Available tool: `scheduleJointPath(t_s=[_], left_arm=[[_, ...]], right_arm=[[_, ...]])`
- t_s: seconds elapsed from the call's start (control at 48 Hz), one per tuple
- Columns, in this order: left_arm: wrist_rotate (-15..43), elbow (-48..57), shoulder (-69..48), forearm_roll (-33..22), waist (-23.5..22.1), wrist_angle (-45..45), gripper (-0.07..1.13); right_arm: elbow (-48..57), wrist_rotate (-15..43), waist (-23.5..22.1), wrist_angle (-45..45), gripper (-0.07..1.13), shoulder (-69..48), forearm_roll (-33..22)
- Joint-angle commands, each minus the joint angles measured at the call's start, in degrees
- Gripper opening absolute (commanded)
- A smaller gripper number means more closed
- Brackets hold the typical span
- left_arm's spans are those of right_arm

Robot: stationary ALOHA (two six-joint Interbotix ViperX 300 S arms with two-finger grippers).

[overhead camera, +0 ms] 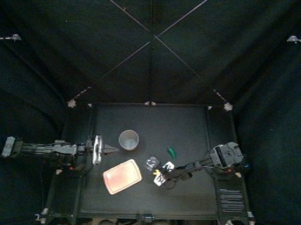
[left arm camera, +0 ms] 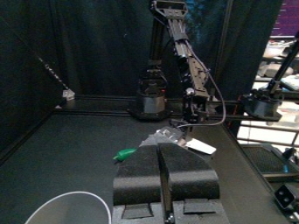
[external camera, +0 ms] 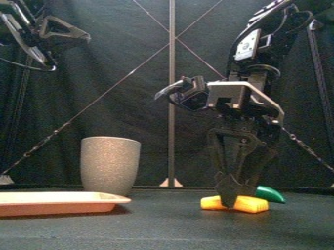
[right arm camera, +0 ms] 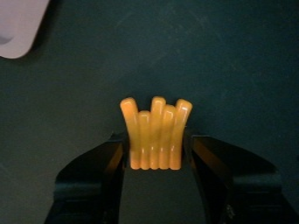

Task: Pick the fries then place it in the grey bowl
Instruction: Place fries in the grey bowl

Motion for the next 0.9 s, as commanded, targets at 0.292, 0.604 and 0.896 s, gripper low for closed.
scheduleJointPath(t_s=[0.292, 0.604, 0.896], left_arm=[[0.09, -0.97, 0.18, -0.09, 0.18, -0.62, 0.01], [0.09, -0.62, 0.26, -0.09, 0.62, -2.02, 0.01], [0.09, 0.35, 0.26, 0.00, 0.88, -2.29, 0.01]], right_arm=[[-3.96, -0.62, -0.26, -0.26, 0.55, -4.66, -4.66], [-9.40, 0.00, -8.44, -1.05, 0.55, -9.14, -27.77], [-16.79, 1.05, -17.05, -5.19, 0.56, -3.16, -36.83]])
